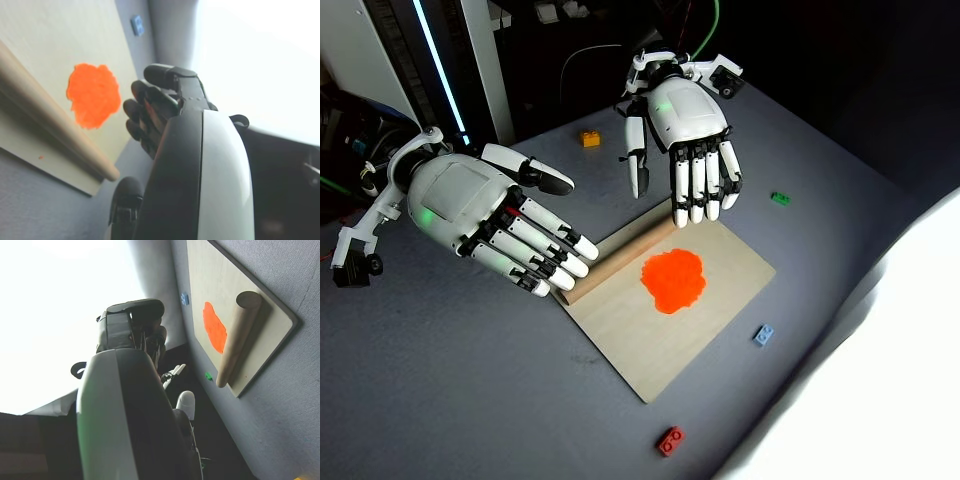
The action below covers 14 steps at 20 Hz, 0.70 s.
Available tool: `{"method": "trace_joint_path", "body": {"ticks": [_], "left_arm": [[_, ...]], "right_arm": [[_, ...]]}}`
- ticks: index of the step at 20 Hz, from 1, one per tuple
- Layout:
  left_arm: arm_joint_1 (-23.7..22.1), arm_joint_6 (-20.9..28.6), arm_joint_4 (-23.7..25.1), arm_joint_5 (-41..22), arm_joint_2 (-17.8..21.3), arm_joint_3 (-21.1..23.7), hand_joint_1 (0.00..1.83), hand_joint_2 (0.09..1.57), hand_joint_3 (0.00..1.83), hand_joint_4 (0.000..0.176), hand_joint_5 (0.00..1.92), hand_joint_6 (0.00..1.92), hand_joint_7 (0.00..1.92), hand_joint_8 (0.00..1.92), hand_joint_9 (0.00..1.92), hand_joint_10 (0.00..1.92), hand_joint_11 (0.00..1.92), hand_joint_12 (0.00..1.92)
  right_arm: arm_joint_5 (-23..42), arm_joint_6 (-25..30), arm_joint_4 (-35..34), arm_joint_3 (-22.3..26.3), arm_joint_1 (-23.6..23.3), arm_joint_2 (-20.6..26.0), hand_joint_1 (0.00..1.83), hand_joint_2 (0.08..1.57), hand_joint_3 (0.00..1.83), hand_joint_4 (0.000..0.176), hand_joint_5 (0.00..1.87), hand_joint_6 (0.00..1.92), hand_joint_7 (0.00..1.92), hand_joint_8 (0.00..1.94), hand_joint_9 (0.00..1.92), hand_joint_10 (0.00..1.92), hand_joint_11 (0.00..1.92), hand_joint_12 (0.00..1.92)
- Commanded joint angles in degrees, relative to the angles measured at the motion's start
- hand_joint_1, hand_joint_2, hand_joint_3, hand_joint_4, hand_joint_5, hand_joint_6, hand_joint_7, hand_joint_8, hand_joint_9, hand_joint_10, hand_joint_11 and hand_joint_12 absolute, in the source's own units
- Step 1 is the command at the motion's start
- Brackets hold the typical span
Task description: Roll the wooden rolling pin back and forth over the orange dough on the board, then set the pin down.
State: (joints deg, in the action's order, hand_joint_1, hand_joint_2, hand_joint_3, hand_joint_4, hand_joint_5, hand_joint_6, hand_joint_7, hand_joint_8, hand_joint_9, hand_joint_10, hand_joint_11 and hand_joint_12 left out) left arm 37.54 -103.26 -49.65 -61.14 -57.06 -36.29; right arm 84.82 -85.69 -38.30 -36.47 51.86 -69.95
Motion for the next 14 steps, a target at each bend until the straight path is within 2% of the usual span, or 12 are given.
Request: {"method": "trace_joint_path", "body": {"ticks": [1, 3, 9, 14], "left_arm": [[-0.3, 0.0, 3.7, -5.5, -0.1, -0.4, 0.00, 1.29, 0.02, 0.000, 0.01, 0.00, 0.03, 0.00, 0.02, 0.00, 0.00, 0.14], [-0.3, 0.0, 3.5, -5.9, -0.3, -0.7, 0.00, 1.30, 0.01, 0.000, 0.02, 0.00, 0.03, 0.00, 0.00, 0.00, 0.00, 0.08], [1.0, -0.2, 0.5, -8.2, -1.3, -0.9, 0.00, 1.30, 0.01, 0.000, 0.02, 0.00, 0.03, 0.00, 0.00, 0.00, 0.00, 0.08], [4.5, 5.6, -0.2, -11.5, -4.5, -2.0, 0.00, 1.30, 0.01, 0.000, 0.02, 0.00, 0.03, 0.00, 0.00, 0.00, 0.00, 0.08]], "right_arm": [[5.2, 0.1, 4.5, 0.1, -0.1, 0.1, 0.00, 1.29, 0.09, 0.000, 0.04, 0.06, 0.05, 0.00, 0.01, 0.00, 0.00, 0.00], [5.1, 0.1, 4.5, 0.1, -0.1, 0.1, 0.00, 1.30, 0.08, 0.000, 0.05, 0.06, 0.05, 0.00, 0.01, 0.00, 0.00, 0.00], [4.1, 0.0, 3.4, 0.0, -0.4, 0.1, 0.00, 1.30, 0.08, 0.000, 0.05, 0.06, 0.05, 0.00, 0.01, 0.00, 0.00, 0.00], [1.2, 0.0, -2.4, -1.0, -3.0, -1.4, 0.00, 1.31, 0.07, 0.000, 0.05, 0.05, 0.05, 0.00, 0.01, 0.00, 0.00, 0.00]]}}
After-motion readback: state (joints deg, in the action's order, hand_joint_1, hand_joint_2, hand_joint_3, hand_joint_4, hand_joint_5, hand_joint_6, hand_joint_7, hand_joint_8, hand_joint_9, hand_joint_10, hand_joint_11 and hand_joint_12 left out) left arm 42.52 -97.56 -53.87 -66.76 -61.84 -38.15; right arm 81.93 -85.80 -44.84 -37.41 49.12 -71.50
